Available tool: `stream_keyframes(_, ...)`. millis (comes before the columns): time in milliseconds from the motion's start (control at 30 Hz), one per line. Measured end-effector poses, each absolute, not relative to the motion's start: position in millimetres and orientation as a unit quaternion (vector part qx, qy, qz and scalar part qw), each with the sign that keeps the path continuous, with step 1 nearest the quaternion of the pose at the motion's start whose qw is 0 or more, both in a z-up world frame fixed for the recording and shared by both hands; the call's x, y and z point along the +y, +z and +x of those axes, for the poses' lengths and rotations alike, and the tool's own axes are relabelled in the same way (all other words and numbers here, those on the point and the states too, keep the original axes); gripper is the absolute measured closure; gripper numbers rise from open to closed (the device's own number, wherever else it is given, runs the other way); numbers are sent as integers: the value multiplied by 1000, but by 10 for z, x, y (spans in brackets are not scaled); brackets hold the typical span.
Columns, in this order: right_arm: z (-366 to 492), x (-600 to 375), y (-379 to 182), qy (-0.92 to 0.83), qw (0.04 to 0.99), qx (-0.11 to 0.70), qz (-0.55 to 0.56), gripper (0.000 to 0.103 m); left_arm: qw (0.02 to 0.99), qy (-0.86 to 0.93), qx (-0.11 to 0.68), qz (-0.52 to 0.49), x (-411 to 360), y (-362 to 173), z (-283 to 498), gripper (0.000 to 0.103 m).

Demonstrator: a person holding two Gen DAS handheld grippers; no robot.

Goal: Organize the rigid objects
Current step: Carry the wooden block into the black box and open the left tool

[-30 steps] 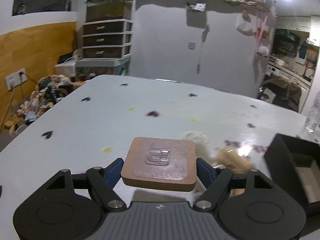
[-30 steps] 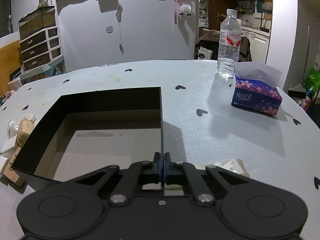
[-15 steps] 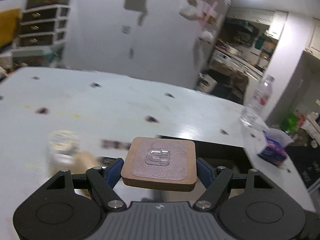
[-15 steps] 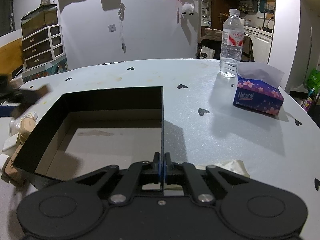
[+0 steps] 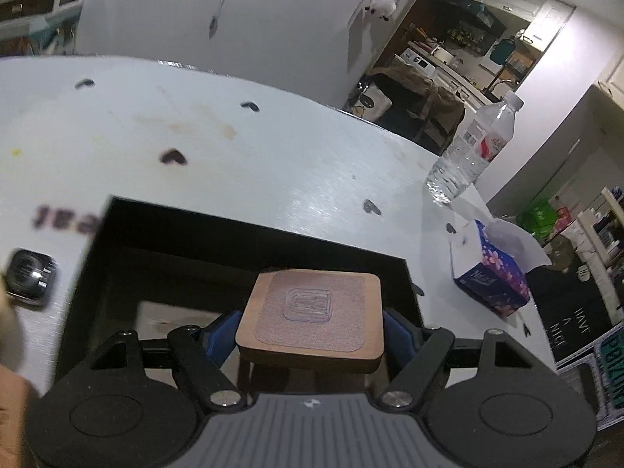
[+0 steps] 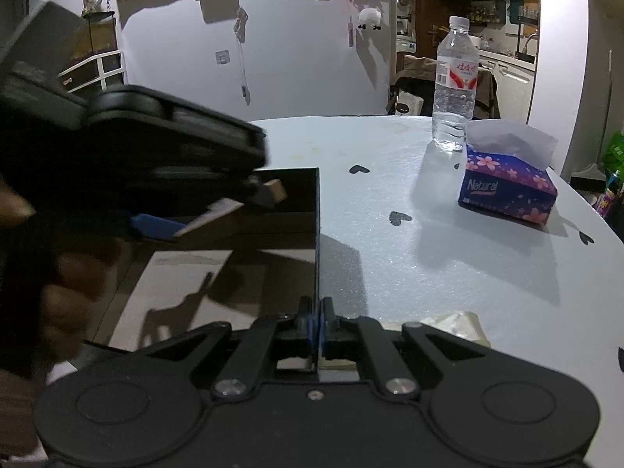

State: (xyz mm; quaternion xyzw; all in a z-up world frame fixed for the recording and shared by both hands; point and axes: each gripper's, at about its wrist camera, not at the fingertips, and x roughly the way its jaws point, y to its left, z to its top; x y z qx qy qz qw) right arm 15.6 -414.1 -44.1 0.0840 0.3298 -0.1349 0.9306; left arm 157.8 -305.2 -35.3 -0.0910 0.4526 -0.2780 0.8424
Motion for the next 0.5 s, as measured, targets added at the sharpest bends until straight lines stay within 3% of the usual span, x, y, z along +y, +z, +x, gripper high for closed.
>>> stream_keyframes(267,158,-4156,-441,-132,931,331,87,98,822,-288,476,-124,-3199,-545,1628,25)
stream_keyframes(500,161,-4163,-445,-132,930,332,88,98,824,-288,470,-130,-3130,-473,1617,16)
